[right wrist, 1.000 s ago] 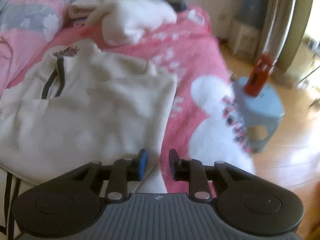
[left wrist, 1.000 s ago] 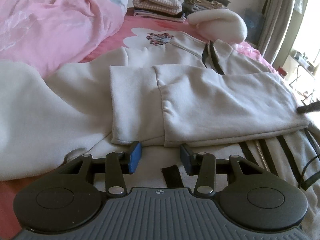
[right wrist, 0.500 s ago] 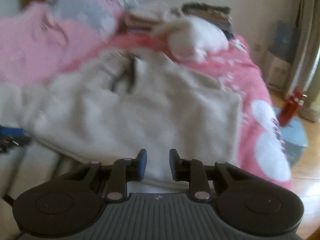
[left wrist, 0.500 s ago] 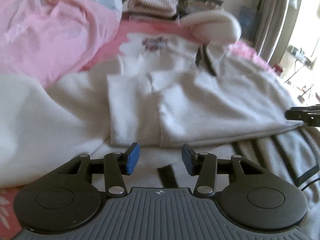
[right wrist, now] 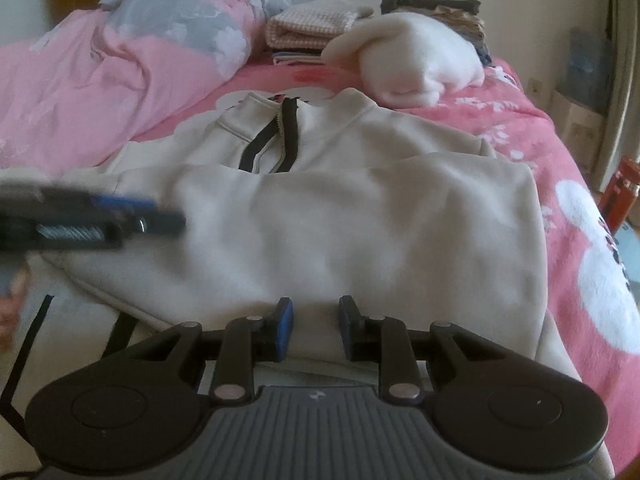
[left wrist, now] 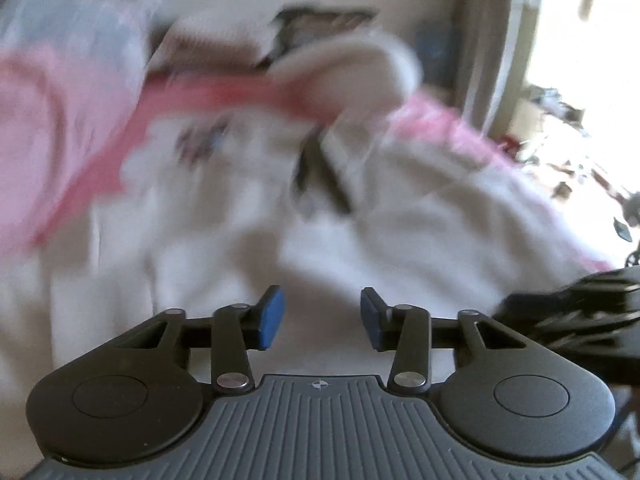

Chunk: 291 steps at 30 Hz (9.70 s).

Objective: Fold clothes
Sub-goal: 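Release the hem and raise both tools above the folded hoodie, then grasp a hoodie sleeve cuff with the left tool and lift it, then lay the held sleeve across the hoodie body and open the left tool, then move the right tool to the other sleeve cuff and grasp it, then lift the held sleeve and fold it across the hoodie with the right tool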

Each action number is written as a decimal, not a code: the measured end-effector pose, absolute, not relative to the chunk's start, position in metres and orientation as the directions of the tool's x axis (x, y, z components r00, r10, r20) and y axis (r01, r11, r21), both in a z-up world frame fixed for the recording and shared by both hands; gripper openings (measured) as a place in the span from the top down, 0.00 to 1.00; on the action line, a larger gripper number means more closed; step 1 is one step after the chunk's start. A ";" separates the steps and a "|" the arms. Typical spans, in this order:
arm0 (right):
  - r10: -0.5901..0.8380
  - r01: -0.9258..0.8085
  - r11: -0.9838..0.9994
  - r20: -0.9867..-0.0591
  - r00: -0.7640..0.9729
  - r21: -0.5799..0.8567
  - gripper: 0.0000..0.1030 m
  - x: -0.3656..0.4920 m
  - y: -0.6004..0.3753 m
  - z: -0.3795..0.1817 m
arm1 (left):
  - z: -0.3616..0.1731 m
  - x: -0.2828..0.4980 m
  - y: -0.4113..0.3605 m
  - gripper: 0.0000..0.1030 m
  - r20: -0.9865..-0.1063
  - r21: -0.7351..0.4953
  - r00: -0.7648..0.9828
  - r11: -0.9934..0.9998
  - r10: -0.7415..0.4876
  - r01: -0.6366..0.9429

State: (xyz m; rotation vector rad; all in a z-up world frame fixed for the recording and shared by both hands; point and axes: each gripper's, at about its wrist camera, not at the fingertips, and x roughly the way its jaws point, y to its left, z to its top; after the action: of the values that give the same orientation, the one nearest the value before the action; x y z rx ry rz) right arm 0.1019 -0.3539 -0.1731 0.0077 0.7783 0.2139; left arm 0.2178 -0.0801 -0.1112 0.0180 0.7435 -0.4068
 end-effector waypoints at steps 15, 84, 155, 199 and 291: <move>0.244 -0.214 0.968 -0.657 0.713 0.128 0.74 0.098 -0.362 -0.179 | -0.086 0.231 -0.096 0.68 -0.579 -0.098 0.697 0.884 -0.424 0.457; 0.188 -0.188 0.980 -0.641 0.744 0.069 0.73 0.089 -0.354 -0.182 | -0.016 0.049 0.141 0.43 -0.428 -0.191 0.839 0.874 0.335 -0.447; 0.194 -0.184 0.980 -0.615 0.764 0.081 0.72 0.085 -0.354 -0.186 | -0.086 0.080 -0.007 0.37 -0.622 -0.169 0.753 0.976 -0.214 0.138; 0.650 -0.163 0.753 -0.680 0.338 0.638 0.50 0.112 -0.259 -0.166 | -0.090 0.073 0.046 0.16 -0.651 -0.167 0.757 0.984 -0.058 -0.068; 0.304 0.173 0.832 -0.693 0.653 0.527 0.93 0.147 -0.494 -0.158 | -0.104 0.128 0.029 0.15 -0.694 0.080 0.719 0.997 0.039 0.023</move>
State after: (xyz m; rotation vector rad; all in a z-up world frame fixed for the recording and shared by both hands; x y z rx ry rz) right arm 0.1469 -0.4937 -0.1582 0.6026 0.8694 0.0794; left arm 0.1276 0.0292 -0.1041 0.0853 0.7687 0.0085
